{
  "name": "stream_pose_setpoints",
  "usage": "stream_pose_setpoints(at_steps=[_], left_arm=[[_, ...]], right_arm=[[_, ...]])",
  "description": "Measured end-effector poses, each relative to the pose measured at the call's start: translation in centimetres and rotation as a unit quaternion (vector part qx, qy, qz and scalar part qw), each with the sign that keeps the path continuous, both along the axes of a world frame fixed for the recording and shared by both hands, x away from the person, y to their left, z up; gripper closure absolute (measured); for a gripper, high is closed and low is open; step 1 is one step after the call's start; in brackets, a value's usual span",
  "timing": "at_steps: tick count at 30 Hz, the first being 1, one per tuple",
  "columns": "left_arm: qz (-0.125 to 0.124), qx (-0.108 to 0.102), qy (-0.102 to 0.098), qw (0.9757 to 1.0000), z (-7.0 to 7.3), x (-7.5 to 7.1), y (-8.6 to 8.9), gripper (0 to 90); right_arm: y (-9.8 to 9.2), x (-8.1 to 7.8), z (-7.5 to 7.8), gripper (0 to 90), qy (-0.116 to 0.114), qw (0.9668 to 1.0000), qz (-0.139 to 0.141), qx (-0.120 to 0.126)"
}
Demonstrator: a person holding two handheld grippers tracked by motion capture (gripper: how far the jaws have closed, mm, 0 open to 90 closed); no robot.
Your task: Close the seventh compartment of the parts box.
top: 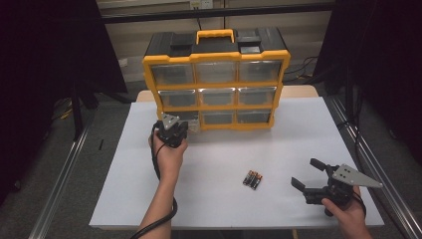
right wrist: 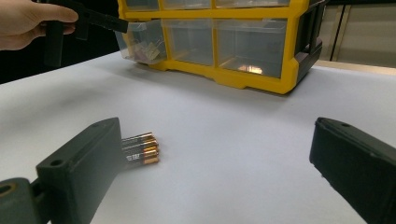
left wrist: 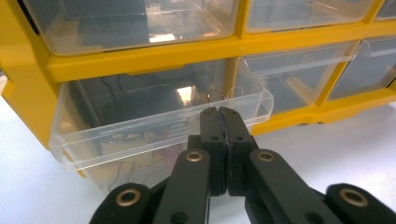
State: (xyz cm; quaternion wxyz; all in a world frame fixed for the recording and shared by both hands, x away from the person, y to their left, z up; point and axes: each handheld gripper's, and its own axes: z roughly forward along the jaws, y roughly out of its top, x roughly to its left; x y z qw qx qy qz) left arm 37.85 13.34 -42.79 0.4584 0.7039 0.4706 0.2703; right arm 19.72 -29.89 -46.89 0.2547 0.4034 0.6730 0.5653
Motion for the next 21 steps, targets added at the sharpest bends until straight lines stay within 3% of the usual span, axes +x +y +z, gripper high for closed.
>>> stream_pose_setpoints(at_steps=[9,21], left_arm=[[0.007,0.01,-0.006,0.9999,-0.07,0.27,-0.22,89.1],[0.016,0.001,-0.013,0.9998,-0.35,0.65,-0.52,88.5]], right_arm=[[-0.08,0.01,-0.02,2.2,0.001,1.0,0.003,-0.005],[-0.1,0.03,0.0,2.2,0.0,1.0,0.0,-0.001]])
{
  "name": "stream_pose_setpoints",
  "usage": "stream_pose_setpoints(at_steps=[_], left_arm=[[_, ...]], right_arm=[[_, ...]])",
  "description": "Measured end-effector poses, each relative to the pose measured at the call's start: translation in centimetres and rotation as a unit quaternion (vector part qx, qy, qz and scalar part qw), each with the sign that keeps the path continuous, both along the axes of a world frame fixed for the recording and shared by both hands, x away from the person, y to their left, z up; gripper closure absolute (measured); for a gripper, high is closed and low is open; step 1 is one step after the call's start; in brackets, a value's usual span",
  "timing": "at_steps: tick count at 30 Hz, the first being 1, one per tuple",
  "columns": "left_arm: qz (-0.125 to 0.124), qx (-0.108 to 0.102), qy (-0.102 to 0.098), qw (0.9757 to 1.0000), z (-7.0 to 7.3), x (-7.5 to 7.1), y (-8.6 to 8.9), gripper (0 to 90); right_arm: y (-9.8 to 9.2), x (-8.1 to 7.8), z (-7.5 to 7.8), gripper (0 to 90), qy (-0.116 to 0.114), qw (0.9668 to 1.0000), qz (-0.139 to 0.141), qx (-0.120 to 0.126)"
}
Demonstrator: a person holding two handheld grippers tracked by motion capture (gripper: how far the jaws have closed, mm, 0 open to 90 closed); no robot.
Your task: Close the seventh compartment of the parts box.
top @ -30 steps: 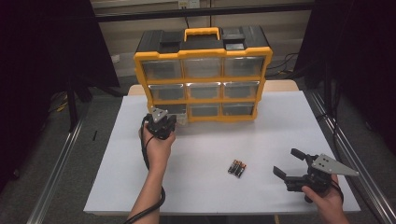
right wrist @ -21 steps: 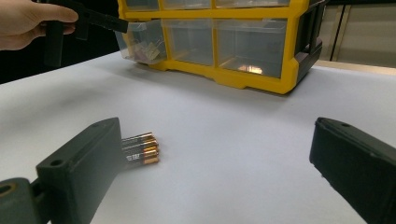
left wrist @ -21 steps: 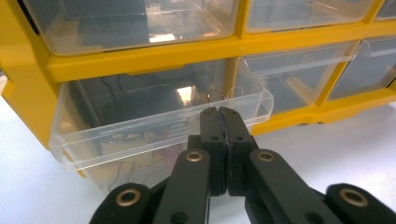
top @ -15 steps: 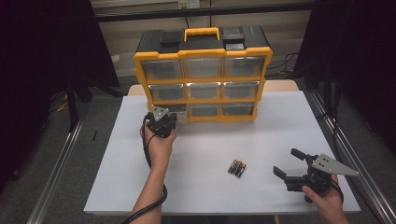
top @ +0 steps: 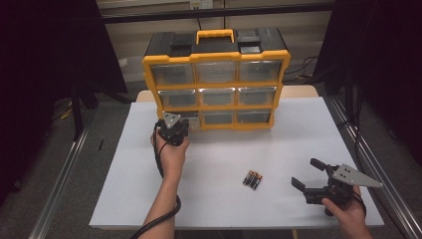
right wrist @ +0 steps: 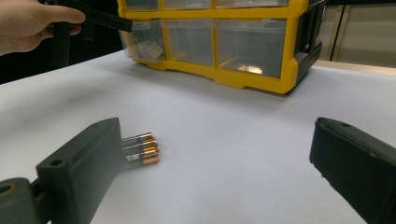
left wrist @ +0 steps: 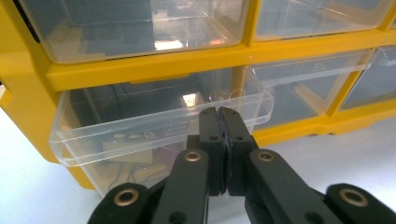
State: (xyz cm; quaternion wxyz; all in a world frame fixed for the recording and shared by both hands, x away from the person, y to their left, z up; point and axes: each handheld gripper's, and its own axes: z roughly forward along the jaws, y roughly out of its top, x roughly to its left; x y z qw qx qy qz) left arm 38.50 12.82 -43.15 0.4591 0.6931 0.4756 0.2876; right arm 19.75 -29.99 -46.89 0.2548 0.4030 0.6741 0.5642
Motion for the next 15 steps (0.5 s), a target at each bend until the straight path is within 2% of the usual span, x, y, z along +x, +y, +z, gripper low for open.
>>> stream_pose_setpoints(at_steps=[15], left_arm=[[0.009,-0.003,-0.007,0.9999,-0.19,0.41,-0.28,89.3]], right_arm=[[-0.05,0.04,0.0,2.2,-0.002,1.0,-0.001,0.0]])
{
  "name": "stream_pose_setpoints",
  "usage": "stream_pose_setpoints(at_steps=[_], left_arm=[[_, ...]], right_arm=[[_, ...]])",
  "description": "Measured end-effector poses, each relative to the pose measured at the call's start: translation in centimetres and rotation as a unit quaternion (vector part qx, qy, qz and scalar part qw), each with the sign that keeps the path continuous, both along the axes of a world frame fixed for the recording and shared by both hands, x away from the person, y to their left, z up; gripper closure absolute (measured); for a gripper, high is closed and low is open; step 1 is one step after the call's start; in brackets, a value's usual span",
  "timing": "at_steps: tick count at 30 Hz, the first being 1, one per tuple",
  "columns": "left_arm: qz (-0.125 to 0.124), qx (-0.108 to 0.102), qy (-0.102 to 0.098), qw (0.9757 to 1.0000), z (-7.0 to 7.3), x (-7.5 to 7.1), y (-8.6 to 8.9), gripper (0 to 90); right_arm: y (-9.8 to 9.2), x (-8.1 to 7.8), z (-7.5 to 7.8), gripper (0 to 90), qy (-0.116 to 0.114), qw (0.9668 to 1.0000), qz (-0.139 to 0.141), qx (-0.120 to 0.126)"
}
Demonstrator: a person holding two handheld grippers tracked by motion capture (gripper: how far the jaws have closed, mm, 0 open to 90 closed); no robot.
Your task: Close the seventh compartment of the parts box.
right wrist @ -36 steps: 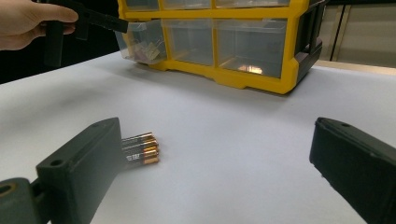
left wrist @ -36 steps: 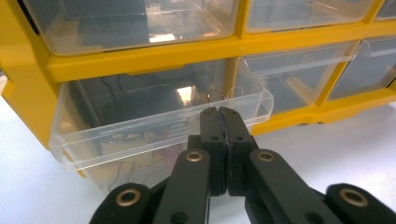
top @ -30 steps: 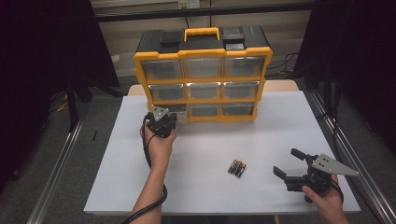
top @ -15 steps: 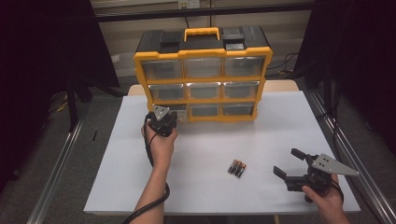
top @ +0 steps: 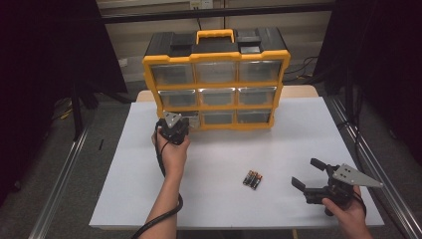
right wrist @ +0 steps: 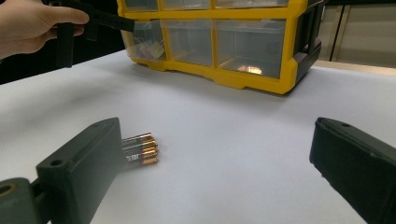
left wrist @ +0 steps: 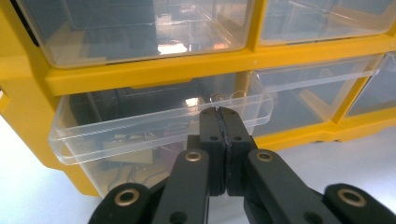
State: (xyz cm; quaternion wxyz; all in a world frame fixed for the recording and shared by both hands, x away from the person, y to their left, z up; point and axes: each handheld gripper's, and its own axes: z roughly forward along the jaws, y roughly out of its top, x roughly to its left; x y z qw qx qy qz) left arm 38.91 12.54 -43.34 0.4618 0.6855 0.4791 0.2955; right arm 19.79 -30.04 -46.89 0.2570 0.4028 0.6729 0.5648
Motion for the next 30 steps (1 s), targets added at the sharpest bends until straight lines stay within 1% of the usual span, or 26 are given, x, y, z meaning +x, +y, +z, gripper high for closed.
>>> stream_pose_setpoints(at_steps=[3,6,7,8,9,11,14,15,16,18,19,20,21,24,26,27,29,30], left_arm=[[-0.002,-0.002,-0.002,1.0,-0.1,0.1,-0.1,89.3],[0.003,-0.002,-0.005,1.0,-0.2,0.2,-0.3,89.2],[0.001,-0.003,-0.007,1.0,-0.2,0.3,-0.3,89.3],[0.005,-0.001,-0.006,1.0,-0.2,0.3,-0.3,89.3],[-0.002,-0.001,-0.009,1.0,-0.2,0.4,-0.3,89.2],[0.0,-0.006,-0.01,0.9999,-0.3,0.5,-0.3,89.3],[0.008,-0.007,-0.015,0.9998,-0.4,0.7,-0.4,89.3],[0.003,-0.007,-0.016,0.9998,-0.5,0.8,-0.4,89.2],[0.009,-0.008,-0.016,0.9998,-0.5,0.8,-0.4,89.2],[0.008,-0.01,-0.018,0.9998,-0.6,0.9,-0.5,89.2],[0.013,-0.01,-0.019,0.9997,-0.6,0.9,-0.5,89.2],[0.006,-0.01,-0.022,0.9997,-0.6,1.0,-0.5,89.0],[0.013,-0.008,-0.022,0.9997,-0.6,1.0,-0.6,89.0],[0.014,-0.009,-0.024,0.9996,-0.7,1.1,-0.6,88.8],[0.01,-0.006,-0.025,0.9996,-0.8,1.2,-0.6,88.6],[0.018,-0.006,-0.029,0.9994,-0.8,1.2,-0.8,88.4],[0.016,-0.007,-0.035,0.9992,-0.9,1.3,-0.8,87.8],[0.011,-0.004,-0.034,0.9993,-1.0,1.4,-0.7,87.6]], right_arm=[[0.0,0.0,0.0,2.2,-0.001,1.0,0.003,-0.003],[0.0,0.0,0.0,2.2,0.0,1.0,0.0,-0.001],[0.0,0.0,0.0,2.2,0.0,1.0,0.002,-0.003],[0.0,0.0,0.0,2.2,-0.001,1.0,0.003,-0.003],[0.0,0.0,0.0,2.2,-0.001,1.0,0.003,-0.004],[0.0,0.0,0.0,2.2,-0.001,1.0,0.002,-0.003],[0.0,0.0,0.0,2.2,-0.001,1.0,0.001,-0.001],[-0.1,0.0,0.0,2.2,-0.001,1.0,0.003,-0.002],[-0.1,0.0,0.0,2.2,-0.001,1.0,0.0,-0.001],[-0.1,0.0,0.0,2.2,-0.001,1.0,0.001,-0.001],[-0.1,0.0,0.0,2.2,-0.001,1.0,0.001,-0.002],[-0.1,0.0,0.0,2.2,-0.002,1.0,0.0,-0.001],[-0.1,0.0,0.0,2.2,0.0,1.0,0.001,-0.001],[-0.1,0.0,0.0,2.2,-0.001,1.0,0.001,-0.001],[-0.1,0.0,0.0,2.2,-0.001,1.0,0.001,-0.001],[-0.1,0.0,0.0,2.2,-0.002,1.0,0.0,-0.001],[-0.1,0.0,0.0,2.2,-0.003,1.0,0.001,-0.001],[-0.1,0.0,0.0,2.2,-0.003,1.0,0.0,-0.002]])
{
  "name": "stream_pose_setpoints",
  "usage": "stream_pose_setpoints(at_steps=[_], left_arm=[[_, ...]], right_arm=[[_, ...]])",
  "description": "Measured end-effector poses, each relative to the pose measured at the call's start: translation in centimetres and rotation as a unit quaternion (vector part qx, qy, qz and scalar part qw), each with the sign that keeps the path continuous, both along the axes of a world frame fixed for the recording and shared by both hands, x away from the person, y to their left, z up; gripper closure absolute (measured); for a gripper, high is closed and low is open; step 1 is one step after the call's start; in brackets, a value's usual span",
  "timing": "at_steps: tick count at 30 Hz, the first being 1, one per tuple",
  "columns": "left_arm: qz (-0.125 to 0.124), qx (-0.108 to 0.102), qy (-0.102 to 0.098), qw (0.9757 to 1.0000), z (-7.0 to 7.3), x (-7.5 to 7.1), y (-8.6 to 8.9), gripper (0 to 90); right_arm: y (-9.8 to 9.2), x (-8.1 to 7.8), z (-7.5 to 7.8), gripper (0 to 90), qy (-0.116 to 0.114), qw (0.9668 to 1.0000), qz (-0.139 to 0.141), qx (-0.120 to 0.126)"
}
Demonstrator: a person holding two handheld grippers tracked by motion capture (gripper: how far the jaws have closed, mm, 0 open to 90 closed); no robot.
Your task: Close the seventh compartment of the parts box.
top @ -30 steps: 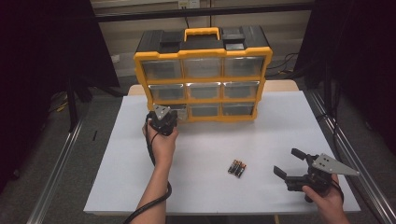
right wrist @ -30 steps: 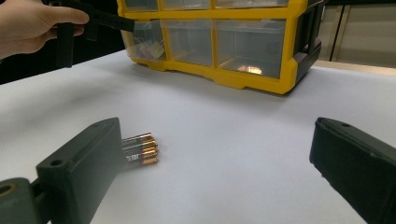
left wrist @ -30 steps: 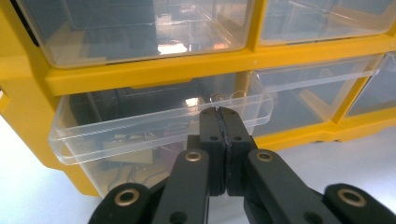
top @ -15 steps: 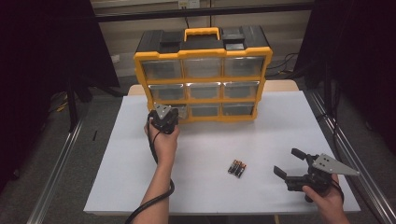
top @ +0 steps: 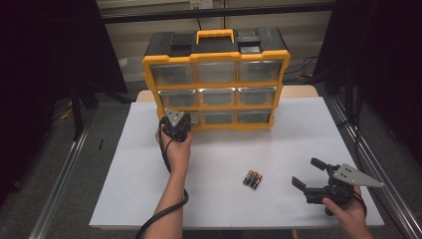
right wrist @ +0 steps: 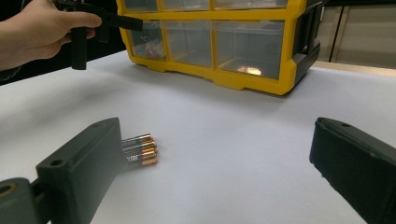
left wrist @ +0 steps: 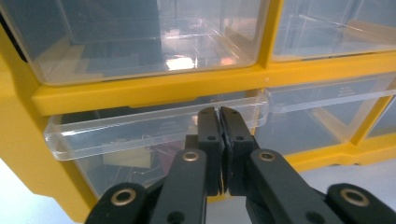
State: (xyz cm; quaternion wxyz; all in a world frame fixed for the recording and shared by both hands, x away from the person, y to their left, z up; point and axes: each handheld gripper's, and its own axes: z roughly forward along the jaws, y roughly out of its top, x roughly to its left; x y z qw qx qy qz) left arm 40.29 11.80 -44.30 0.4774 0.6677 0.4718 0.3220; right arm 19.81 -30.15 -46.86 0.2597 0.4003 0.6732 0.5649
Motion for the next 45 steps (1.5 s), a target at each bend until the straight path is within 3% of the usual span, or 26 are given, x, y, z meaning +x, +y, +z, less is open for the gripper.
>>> stream_pose_setpoints(at_steps=[7,12,18,20,25,32,39,45], left_arm=[[0.016,-0.018,-0.009,0.9997,-0.4,0.2,-0.3,86.8],[0.016,-0.011,-0.017,0.9997,-0.6,0.3,-0.5,85.6],[0.015,-0.019,-0.023,0.9994,-0.8,0.4,-0.7,83.3],[0.021,-0.005,-0.019,0.9996,-0.8,0.3,-0.7,83.2],[0.015,-0.023,-0.029,0.9992,-0.9,0.3,-0.9,79.9],[0.007,-0.021,-0.035,0.9991,-0.8,-0.4,-1.3,65.8],[0.006,-0.038,-0.041,0.9984,-1.0,-1.1,-1.6,51.0],[0.006,-0.047,-0.044,0.9979,-1.1,-1.2,-1.7,28.9]], right_arm=[[0.0,0.0,0.0,2.2,0.001,1.0,-0.004,0.006],[0.0,0.0,0.0,2.2,0.0,1.0,0.0,0.001],[0.0,0.0,0.1,2.2,0.002,1.0,-0.003,0.007],[0.0,0.0,0.1,2.2,0.003,1.0,-0.004,0.007],[-0.1,0.0,0.1,2.2,-0.001,1.0,0.0,0.004],[-0.1,-0.1,0.3,2.2,-0.001,0.9999,-0.008,0.008],[0.1,-0.1,0.2,2.2,0.001,1.0,0.0,0.004],[0.0,-0.2,0.3,2.2,-0.001,0.9999,-0.005,0.01]])
